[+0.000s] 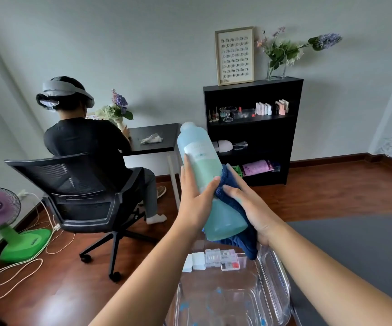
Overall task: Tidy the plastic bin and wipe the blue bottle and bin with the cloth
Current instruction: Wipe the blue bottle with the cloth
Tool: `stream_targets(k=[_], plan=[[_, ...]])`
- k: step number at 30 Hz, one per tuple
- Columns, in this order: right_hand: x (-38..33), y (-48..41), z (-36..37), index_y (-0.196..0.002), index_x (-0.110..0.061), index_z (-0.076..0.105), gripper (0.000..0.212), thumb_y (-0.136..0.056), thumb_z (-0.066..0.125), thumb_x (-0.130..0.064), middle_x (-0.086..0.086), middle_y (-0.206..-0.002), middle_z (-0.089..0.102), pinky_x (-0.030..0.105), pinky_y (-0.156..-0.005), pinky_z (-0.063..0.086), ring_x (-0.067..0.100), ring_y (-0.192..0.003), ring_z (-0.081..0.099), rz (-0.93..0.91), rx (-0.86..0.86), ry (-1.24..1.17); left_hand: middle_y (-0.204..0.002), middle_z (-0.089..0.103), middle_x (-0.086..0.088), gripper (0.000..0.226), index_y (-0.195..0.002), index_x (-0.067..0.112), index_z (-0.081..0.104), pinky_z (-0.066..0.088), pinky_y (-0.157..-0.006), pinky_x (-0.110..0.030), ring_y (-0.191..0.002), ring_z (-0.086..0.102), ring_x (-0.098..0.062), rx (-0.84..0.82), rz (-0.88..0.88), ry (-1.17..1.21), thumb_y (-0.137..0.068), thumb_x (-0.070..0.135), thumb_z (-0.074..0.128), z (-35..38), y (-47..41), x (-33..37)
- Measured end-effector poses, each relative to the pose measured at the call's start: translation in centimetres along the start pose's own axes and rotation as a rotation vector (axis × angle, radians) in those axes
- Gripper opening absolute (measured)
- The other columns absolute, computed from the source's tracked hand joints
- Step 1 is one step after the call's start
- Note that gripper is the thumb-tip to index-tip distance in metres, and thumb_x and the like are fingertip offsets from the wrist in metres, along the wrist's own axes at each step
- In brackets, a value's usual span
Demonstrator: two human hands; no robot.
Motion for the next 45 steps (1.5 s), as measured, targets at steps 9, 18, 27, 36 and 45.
stream_targets(k=[9,18,27,36,45], plan=[[-0.2,0.4,-1.4,-0.106,-0.038,0.07,0.034,-0.072,0.064,-0.039,0.004,-0.097,0.075,0.027,-0.06,0.057,0.02,-0.077,0.072,0.234,-0.074,-0.065,-0.158,-0.009,0.016,0.123,-0.145,0.051,0.0,-0.008,-0.117,-0.042,-0.144,-0.02,-0.011,-0.407,0.519,-0.9,-0.044,0.088,0.059,-3.1,1.2,0.3],[0.1,0.5,-2.3,-0.082,-0.031,0.077,0.02,-0.068,0.07,-0.045,0.004,-0.081,0.073,0.032,-0.07,0.05,0.022,-0.072,0.066,0.425,-0.135,0.192,-0.12,0.064,-0.007,0.089,-0.127,0.008,0.057,0.048,-0.095,-0.043,-0.109,0.061,-0.026,-0.277,0.71,-0.875,-0.052,0.042,0.09,-1.5,2.2,-0.2],[-1.0,0.0,-2.6,-0.084,-0.022,0.075,0.026,-0.088,0.057,-0.041,0.009,-0.081,0.069,0.032,-0.066,0.049,0.021,-0.07,0.066,0.205,0.134,0.268,-0.114,0.067,-0.003,0.091,-0.128,0.014,0.055,0.052,-0.087,-0.04,-0.101,0.064,-0.026,-0.047,0.518,-0.858,-0.047,0.037,0.09,-2.1,2.8,-1.8],[0.2,2.3,1.4,-0.137,-0.037,0.044,0.039,-0.098,0.044,-0.03,-0.014,-0.15,0.039,0.018,-0.115,0.022,-0.002,-0.14,0.028,-0.404,-0.004,0.583,-0.093,0.064,0.014,0.065,-0.108,0.037,0.044,0.052,-0.064,-0.031,-0.085,0.062,-0.01,0.1,0.169,-0.789,-0.054,0.054,0.076,-3.4,2.9,-3.4],[1.5,2.3,0.9,-0.137,-0.044,0.038,0.039,-0.1,0.039,-0.029,-0.018,-0.151,0.035,0.02,-0.118,0.017,-0.001,-0.143,0.021,-0.365,0.065,0.557,-0.091,0.064,0.013,0.065,-0.109,0.037,0.047,0.053,-0.067,-0.034,-0.085,0.062,-0.012,0.075,0.156,-0.859,-0.053,0.054,0.075,-3.5,3.0,-3.8]])
Point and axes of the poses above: each hand's wrist, its own y-axis away from the middle knuckle, its own z-axis out of the palm, x = y × z, the point moved 4 cm from there along -y, towards the middle knuckle
